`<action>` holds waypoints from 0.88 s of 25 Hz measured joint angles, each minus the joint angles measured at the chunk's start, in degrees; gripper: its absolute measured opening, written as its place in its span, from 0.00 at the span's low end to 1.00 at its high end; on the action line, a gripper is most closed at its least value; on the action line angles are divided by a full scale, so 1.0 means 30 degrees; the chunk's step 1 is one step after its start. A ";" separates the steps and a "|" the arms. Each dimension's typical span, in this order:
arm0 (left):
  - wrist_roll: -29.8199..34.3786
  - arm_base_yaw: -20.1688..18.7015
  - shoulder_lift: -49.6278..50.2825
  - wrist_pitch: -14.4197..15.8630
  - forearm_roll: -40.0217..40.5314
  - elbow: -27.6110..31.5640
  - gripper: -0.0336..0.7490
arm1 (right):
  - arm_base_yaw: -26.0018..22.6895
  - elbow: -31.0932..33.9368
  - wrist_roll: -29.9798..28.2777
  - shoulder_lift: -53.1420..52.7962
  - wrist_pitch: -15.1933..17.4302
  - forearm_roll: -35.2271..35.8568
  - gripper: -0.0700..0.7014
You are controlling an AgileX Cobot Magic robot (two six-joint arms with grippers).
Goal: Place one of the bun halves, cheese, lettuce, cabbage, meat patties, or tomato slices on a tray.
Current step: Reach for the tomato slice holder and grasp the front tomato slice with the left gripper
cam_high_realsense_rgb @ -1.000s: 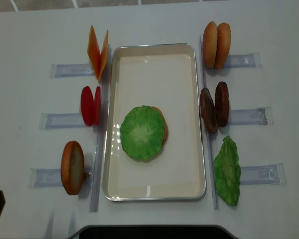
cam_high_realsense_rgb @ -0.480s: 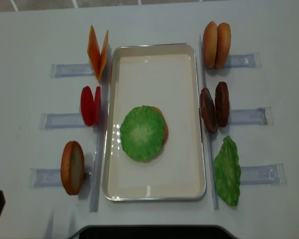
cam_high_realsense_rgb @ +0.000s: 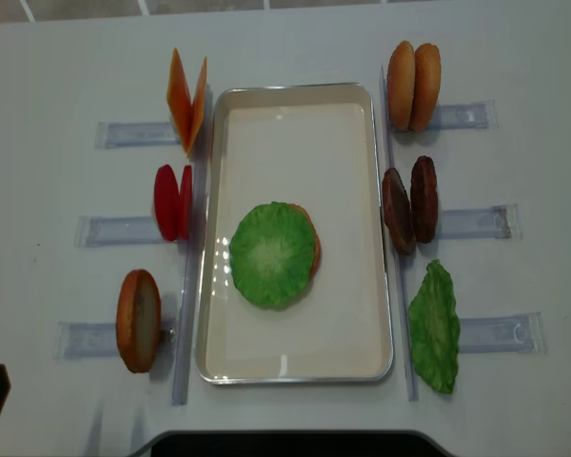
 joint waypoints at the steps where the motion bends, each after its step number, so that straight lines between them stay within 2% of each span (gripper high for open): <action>1: 0.0000 0.0000 0.0000 0.0000 0.0000 0.0000 0.62 | 0.0000 0.0000 -0.0016 0.0000 0.0000 0.0000 0.57; 6: -0.0095 0.0000 0.0208 0.0047 0.0180 -0.0108 0.62 | 0.0000 0.0000 -0.0016 0.0000 0.0000 0.0000 0.57; 8: -0.0936 0.0000 0.1759 0.0132 0.0975 -0.0608 0.61 | 0.0000 0.0000 -0.0016 0.0000 0.0000 0.0000 0.57; 11: -0.2179 0.0000 0.6293 -0.0259 0.1603 -0.1618 0.60 | 0.0000 0.0000 -0.0016 0.0000 0.0000 0.0000 0.57; 14: -0.2443 0.0000 1.1794 -0.1221 0.1376 -0.3322 0.59 | 0.0000 0.0000 -0.0016 0.0000 0.0000 0.0000 0.57; 18: -0.2504 0.0000 1.8823 -0.2088 0.1088 -0.6680 0.59 | 0.0000 0.0000 -0.0016 0.0000 0.0000 0.0000 0.57; 22: -0.2186 0.0000 2.4672 -0.2220 0.0000 -1.0380 0.60 | 0.0000 0.0000 -0.0016 0.0000 0.0000 0.0000 0.57</action>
